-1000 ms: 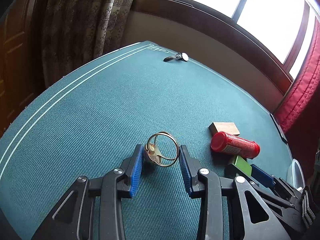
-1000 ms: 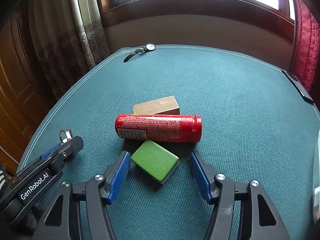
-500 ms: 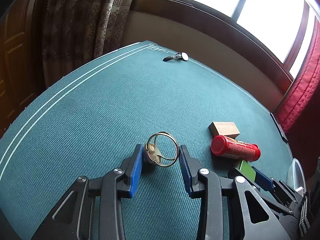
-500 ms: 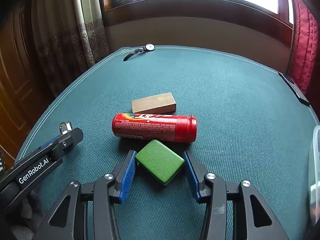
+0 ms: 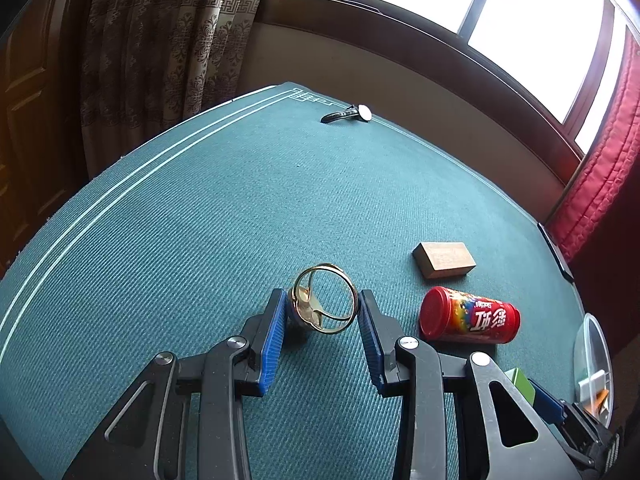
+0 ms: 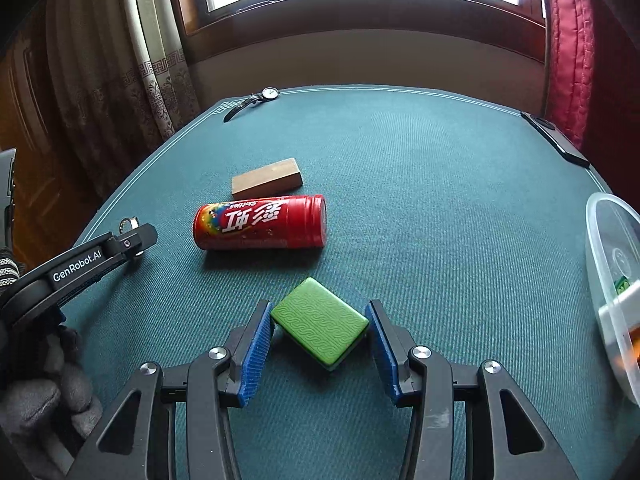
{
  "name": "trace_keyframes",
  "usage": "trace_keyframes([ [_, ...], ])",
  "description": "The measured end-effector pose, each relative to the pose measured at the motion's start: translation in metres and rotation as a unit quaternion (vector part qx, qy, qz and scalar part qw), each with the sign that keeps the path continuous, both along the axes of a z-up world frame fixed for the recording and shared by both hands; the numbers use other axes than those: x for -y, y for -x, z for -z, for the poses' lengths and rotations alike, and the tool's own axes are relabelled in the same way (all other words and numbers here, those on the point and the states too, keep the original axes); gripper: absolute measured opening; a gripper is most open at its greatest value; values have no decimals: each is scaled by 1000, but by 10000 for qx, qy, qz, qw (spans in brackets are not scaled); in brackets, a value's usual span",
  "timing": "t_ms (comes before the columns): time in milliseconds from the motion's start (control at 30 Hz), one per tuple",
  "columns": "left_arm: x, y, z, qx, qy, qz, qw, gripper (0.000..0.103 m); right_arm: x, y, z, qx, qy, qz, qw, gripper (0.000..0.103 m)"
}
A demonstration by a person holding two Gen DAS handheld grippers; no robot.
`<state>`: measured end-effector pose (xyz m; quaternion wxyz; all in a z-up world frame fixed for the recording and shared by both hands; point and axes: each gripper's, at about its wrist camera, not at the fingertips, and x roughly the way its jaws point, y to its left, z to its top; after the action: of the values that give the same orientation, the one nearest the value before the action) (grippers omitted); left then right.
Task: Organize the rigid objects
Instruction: 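Carry the green block into the clear bowl and open the right gripper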
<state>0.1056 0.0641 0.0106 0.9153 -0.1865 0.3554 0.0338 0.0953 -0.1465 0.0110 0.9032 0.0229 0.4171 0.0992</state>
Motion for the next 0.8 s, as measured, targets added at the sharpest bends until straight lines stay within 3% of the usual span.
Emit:
trace_keyframes([
  [433,17,2,-6,142,-67,403,9991,37,45,26,-6,-5,-170,585,9981,50],
  [800,28,4,-7,144,-144,657,9976,37,97,48,-38,418,-316,1314,9899,50],
])
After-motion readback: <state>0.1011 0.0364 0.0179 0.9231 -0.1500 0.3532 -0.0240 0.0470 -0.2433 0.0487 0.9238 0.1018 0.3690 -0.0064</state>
